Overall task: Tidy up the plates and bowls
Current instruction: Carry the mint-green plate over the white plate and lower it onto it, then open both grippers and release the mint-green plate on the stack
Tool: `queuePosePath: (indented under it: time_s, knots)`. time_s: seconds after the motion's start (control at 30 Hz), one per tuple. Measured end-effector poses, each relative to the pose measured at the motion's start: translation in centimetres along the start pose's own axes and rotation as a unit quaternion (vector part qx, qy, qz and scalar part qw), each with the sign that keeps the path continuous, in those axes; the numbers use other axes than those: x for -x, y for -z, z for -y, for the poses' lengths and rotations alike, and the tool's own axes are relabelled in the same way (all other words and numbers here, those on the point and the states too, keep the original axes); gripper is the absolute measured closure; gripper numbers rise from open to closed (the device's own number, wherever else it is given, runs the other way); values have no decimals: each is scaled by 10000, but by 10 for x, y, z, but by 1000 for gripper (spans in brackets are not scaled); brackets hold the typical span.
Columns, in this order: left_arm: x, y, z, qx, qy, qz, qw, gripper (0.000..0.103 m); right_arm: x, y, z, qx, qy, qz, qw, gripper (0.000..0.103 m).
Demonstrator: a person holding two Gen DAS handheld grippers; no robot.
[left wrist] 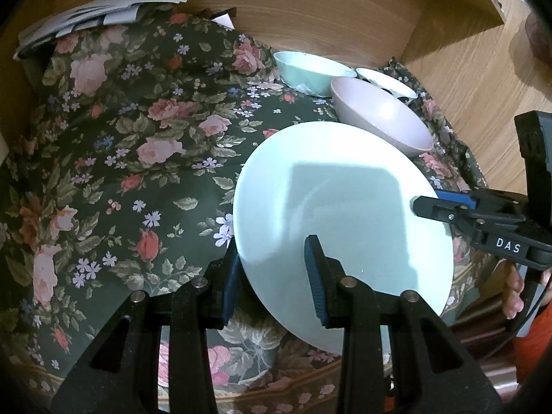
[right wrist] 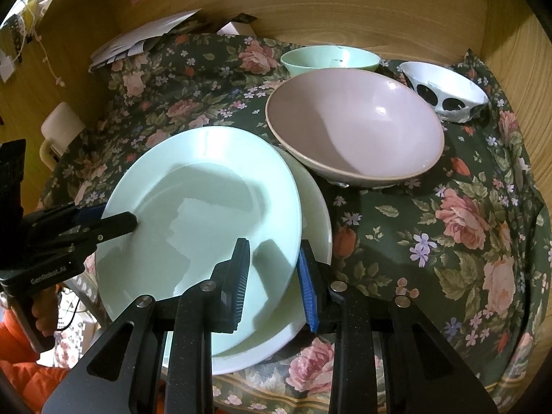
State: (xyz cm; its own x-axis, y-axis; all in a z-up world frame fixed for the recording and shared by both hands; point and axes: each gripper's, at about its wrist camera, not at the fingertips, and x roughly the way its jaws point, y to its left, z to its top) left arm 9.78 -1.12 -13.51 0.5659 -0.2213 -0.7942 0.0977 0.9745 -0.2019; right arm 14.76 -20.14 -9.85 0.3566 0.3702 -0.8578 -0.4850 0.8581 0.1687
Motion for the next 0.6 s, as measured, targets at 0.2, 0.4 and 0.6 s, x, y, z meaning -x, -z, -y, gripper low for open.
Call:
queuePosePath:
  time_s: [0.2, 0.4, 0.6]
  knots:
    - [-1, -2, 1, -95, 1, -62, 9999, 66, -3, 0, 0, -4, -21, -47, 10000, 77]
    - [-3, -2, 3, -301, 81, -124, 9994, 57, 0, 3, -1, 57, 32, 17, 10000, 77]
    - [-5, -7, 0, -321, 160, -147, 9992, 55, 6, 8, -2, 64, 108, 180, 9998, 75]
